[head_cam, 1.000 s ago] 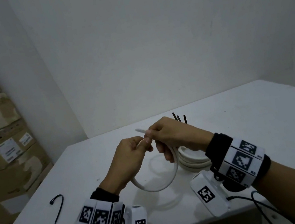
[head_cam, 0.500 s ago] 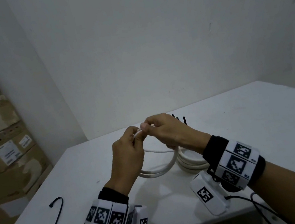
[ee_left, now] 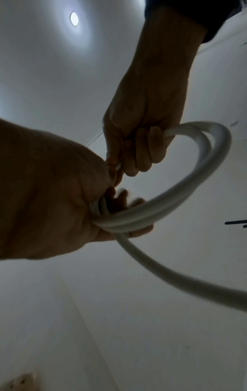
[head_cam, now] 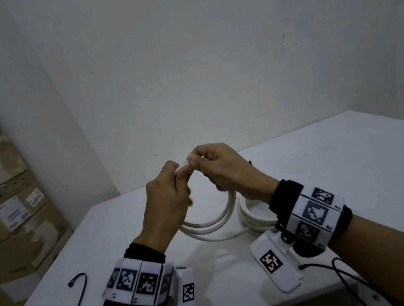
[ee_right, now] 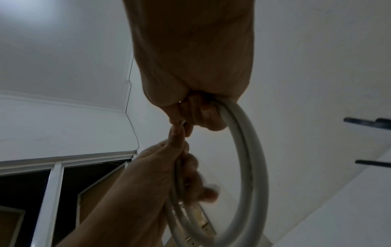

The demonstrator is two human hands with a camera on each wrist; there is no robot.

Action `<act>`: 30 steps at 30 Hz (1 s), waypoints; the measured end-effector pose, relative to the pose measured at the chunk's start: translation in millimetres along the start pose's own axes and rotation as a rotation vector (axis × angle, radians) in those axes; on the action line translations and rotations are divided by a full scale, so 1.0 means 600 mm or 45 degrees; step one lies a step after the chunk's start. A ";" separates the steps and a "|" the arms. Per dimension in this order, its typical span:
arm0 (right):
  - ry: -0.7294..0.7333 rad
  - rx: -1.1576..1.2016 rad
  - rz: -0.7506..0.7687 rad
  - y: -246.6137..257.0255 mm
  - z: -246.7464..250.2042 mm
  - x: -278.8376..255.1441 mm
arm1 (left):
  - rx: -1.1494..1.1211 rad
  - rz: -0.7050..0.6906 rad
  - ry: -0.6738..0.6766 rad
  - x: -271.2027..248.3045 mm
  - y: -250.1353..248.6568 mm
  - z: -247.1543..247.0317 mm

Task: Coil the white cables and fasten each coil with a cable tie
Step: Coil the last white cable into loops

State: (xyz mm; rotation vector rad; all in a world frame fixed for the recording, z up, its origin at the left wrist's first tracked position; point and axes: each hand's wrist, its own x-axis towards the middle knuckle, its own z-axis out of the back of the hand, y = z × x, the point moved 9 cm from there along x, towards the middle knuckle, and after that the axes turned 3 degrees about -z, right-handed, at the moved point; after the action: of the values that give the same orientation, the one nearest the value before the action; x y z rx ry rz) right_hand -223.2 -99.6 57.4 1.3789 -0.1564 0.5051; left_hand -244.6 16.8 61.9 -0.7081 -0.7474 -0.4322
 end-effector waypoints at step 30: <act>-0.320 0.845 -0.500 -0.134 -0.063 -0.070 | -0.215 0.779 -0.449 -0.041 0.136 0.047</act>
State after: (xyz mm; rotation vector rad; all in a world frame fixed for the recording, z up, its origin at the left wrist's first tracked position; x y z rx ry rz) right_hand -232.9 -82.0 -38.7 2.0644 0.0927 0.0399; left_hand -226.4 95.8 23.7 -1.1415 -0.7828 0.1970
